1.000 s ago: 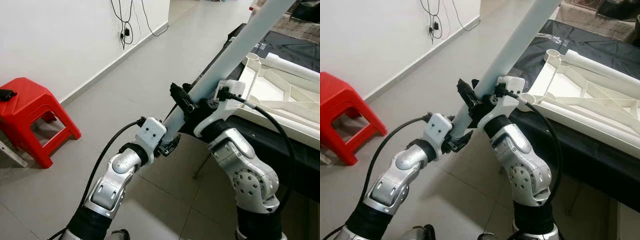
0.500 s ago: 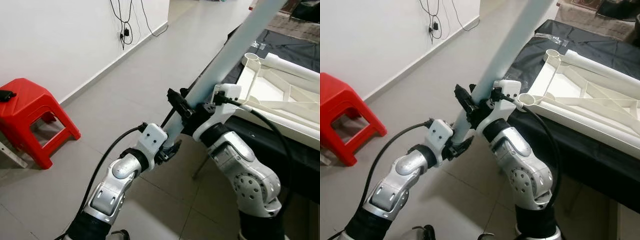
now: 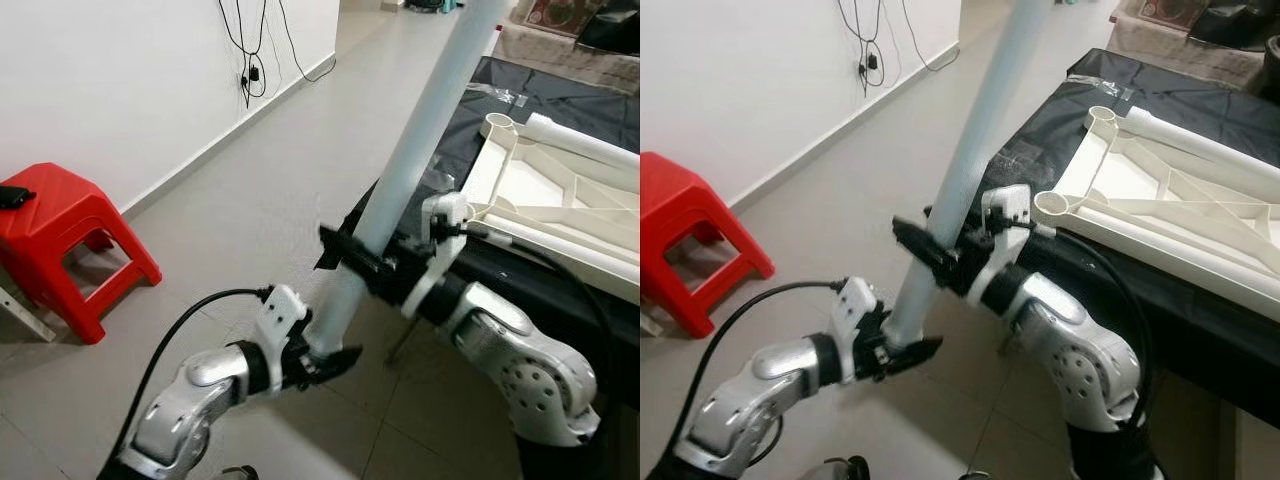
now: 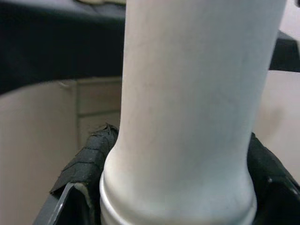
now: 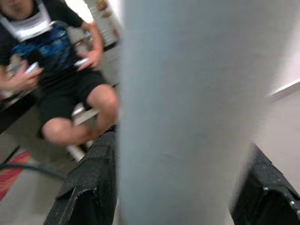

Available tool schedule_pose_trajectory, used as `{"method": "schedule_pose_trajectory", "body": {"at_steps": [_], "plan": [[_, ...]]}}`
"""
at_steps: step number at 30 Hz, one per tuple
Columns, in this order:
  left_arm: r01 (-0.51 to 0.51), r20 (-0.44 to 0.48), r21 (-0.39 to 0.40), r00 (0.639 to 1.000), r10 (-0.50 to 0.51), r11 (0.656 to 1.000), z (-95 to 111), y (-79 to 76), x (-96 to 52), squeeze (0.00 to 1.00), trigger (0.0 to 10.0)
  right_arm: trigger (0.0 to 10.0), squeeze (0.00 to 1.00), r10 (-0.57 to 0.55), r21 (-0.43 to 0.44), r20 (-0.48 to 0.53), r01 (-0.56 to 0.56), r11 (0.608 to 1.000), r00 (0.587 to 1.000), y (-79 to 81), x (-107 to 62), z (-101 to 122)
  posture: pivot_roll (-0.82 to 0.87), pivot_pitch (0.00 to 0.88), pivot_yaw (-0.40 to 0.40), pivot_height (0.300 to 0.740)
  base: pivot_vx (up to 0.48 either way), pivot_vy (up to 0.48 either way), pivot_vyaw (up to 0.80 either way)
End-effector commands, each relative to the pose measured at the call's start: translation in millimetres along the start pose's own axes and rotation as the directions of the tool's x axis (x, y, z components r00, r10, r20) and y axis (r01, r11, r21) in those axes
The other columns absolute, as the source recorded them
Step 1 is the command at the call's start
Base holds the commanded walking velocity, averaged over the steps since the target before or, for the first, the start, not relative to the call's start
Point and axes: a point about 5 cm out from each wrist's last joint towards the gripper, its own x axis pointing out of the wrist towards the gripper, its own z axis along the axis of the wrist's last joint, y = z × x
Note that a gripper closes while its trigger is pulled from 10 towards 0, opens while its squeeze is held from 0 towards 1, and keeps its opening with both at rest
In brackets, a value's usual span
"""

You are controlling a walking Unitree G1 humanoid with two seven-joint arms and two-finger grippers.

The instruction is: Building children table

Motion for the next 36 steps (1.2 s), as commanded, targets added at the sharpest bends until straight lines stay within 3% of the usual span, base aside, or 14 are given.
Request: {"method": "schedule_pose_trajectory", "body": {"at_steps": [1, 17, 18, 19, 20, 22, 23, 36], "plan": [[0.071, 0.002, -0.009, 0.997, -0.071, 0.997, 1.2, -8.8, -1.4, 0.0, 10.0, 10.0, 0.0, 0.068, 0.003, -0.026, -0.068, 0.998, 0.997, 8.3, -2.2, -1.7, 0.04, 0.128, -0.059, 0.74, 0.0, 0.0, 0.0], [0.15, -0.036, -0.055, 0.988, -0.152, 0.987, -1.8, -15.1, -9.1, 0.0, 10.0, 10.0, 0.0, 0.177, 0.046, -0.089, -0.173, 0.984, 0.98, 18.5, -7.5, -9.2, 0.04, 0.139, -0.059, 0.74, 0.0, 0.0, 0.0], [0.151, -0.034, -0.056, 0.988, -0.153, 0.987, -0.9, -15.2, -8.9, 0.0, 10.0, 8.7, 0.0, 0.185, 0.051, -0.09, -0.181, 0.982, 0.979, 20.0, -7.2, -9.9, 0.04, 0.141, -0.057, 0.74, 0.0, 0.0, 0.0], [0.151, -0.034, -0.056, 0.988, -0.153, 0.987, -0.9, -15.2, -8.9, 0.0, 10.0, 8.7, 0.0, 0.185, 0.051, -0.09, -0.181, 0.982, 0.979, 20.0, -7.2, -9.9, 0.04, 0.141, -0.057, 0.74, 0.0, 0.0, 0.0], [0.153, -0.033, -0.058, 0.987, -0.155, 0.987, -0.8, -15.4, -8.9, 0.0, 10.0, 2.9, 0.0, 0.191, 0.056, -0.089, -0.187, 0.981, 0.978, 20.8, -7.0, -10.2, 0.04, 0.141, -0.057, 0.74, 0.0, 0.0, 0.0], [0.153, -0.033, -0.058, 0.987, -0.156, 0.986, -0.7, -15.5, -8.8, 0.0, 10.0, 2.9, 0.0, 0.195, 0.06, -0.088, -0.191, 0.98, 0.977, 21.3, -6.9, -10.3, 0.04, 0.141, -0.057, 0.74, 0.0, 0.0, 0.0], [0.158, -0.034, -0.063, 0.986, -0.161, 0.985, -0.8, -16.5, -8.8, 0.0, 10.0, 0.0, 0.0, 0.201, 0.07, -0.085, -0.195, 0.978, 0.976, 21.9, -6.9, -10.5, 0.04, 0.146, -0.057, 0.74, 0.0, 0.0, 0.0], [0.126, -0.051, -0.109, 0.99, -0.132, 0.986, -4.1, -17.3, -7.4, 0.0, 10.0, 0.0, 0.0, 0.196, 0.077, -0.07, -0.191, 0.979, 0.978, 21.4, -8.0, -8.2, 0.04, 0.149, -0.059, 0.74, 0.0, 0.0, 0.0]]}}
